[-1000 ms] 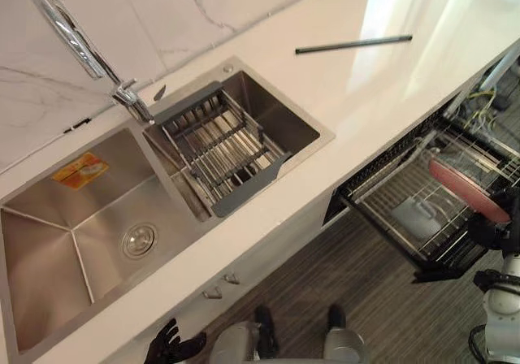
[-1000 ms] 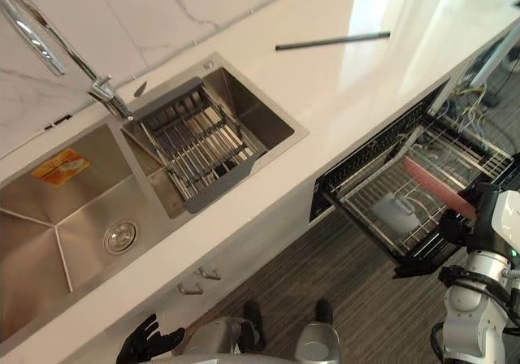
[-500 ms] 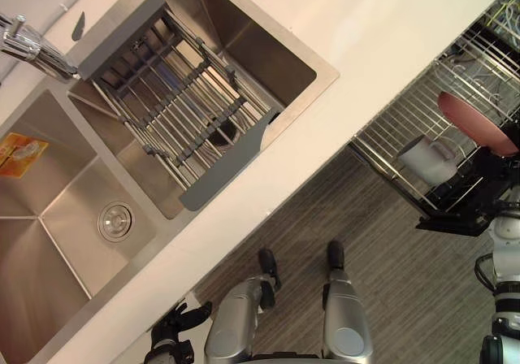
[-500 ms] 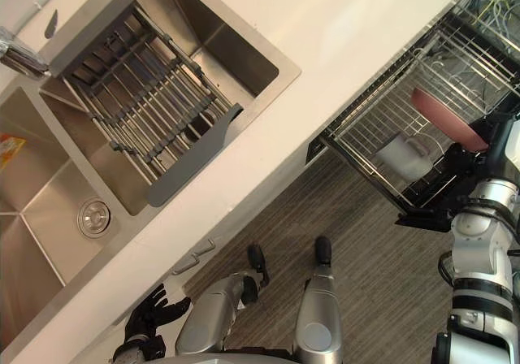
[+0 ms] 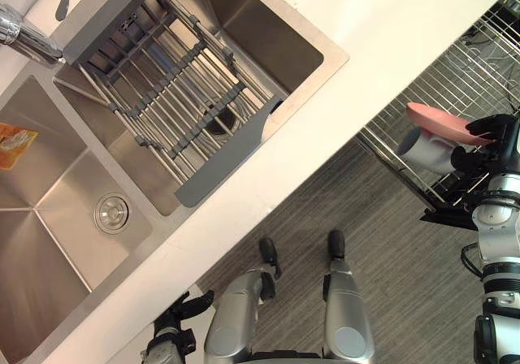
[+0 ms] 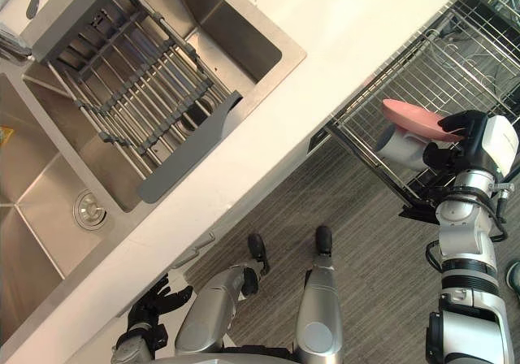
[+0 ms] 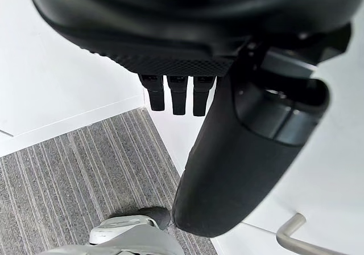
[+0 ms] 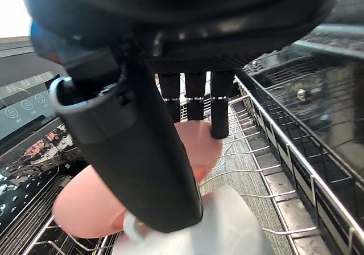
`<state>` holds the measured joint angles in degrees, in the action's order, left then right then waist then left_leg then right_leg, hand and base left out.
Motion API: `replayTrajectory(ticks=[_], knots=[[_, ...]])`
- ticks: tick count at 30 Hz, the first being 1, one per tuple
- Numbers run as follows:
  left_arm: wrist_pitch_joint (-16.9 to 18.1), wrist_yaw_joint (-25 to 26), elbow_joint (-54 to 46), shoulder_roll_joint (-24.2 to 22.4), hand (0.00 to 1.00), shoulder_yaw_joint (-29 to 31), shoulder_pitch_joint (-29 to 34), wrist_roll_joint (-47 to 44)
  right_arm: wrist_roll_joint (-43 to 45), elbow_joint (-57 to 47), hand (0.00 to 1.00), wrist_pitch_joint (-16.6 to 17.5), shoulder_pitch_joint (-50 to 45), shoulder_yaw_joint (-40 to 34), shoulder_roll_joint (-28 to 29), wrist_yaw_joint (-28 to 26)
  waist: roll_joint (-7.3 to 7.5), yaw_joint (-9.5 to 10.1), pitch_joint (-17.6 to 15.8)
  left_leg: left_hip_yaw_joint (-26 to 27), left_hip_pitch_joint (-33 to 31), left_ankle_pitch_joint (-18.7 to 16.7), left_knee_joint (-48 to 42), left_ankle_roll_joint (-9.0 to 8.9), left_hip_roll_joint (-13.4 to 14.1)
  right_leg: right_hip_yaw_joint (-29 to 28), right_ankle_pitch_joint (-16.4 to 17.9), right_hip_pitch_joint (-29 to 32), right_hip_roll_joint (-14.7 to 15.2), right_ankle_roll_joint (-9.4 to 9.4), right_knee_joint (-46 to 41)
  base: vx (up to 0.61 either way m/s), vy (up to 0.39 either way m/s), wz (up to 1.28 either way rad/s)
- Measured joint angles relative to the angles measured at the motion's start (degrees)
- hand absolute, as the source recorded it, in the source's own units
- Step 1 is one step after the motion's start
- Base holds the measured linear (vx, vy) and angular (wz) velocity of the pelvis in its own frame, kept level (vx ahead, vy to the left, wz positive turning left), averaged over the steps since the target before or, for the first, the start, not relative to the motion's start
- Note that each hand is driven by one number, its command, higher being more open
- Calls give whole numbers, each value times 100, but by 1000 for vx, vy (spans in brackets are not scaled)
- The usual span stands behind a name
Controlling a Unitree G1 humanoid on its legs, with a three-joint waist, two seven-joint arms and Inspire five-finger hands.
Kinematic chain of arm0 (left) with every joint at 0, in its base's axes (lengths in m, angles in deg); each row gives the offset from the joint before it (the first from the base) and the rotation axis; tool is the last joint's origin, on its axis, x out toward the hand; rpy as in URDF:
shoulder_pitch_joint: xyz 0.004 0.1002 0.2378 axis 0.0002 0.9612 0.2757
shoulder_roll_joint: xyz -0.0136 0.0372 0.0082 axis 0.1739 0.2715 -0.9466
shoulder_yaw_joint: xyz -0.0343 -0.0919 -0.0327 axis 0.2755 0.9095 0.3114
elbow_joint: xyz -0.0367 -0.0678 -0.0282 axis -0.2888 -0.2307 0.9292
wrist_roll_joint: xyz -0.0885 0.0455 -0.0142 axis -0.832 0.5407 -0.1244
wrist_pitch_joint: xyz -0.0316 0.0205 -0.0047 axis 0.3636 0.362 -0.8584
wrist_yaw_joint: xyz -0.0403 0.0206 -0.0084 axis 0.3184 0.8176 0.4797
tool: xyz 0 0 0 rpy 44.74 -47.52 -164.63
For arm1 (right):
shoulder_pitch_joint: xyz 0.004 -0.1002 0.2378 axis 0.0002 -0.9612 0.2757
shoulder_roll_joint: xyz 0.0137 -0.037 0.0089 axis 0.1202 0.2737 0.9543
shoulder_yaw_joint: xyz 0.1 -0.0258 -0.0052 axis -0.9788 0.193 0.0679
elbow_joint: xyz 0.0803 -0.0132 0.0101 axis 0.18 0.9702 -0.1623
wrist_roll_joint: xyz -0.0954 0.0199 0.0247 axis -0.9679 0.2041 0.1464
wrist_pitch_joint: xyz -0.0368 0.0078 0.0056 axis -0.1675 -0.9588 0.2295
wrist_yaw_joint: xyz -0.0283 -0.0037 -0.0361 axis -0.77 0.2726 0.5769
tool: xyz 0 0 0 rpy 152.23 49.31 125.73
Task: Walk over to the sink, pick up the cup, carry it to the dishwasher, place the cup inside the dishwasher, then close the dishwasher door
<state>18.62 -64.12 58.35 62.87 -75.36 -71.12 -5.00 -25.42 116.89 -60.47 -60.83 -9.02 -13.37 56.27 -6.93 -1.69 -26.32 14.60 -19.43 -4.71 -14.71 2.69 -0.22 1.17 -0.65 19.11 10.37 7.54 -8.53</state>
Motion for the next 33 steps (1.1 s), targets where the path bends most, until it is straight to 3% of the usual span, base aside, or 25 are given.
replayTrajectory(ticks=[6, 18, 25, 33], knots=[[-30, 0, -35, 0, 90, 2, -47, 3, 361, -1043, 90, -23, -319, -552, 470, 129, 26, 10, -45, -103, 71, 5, -5, 4, 26, 88, -1, -144, 0, 0, 24, 2, -3, 9], [-236, -23, -235, -46, 90, 234, -26, 8, 2559, -2779, 90, 424, -2010, -2062, 1915, 303, 219, 98, -41, -202, 437, -10, -25, -66, 138, 290, 55, -626, -62, -66, 53, -18, -6, 4], [-270, -23, -237, -46, 90, 368, -25, 8, 2716, -2843, 90, 421, -2615, -2212, 2148, 66, 300, 174, 20, -128, 445, -88, -152, -169, 287, 261, 83, -642, -155, -115, -5, -8, -7, -4], [-269, -21, -243, -45, 90, 364, -50, 7, 2879, -2731, 90, 419, -2416, -2118, 2149, -168, 345, 303, 160, -120, 444, -87, -180, -218, 394, 258, 95, -636, -254, -167, -19, -5, -12, -2]])
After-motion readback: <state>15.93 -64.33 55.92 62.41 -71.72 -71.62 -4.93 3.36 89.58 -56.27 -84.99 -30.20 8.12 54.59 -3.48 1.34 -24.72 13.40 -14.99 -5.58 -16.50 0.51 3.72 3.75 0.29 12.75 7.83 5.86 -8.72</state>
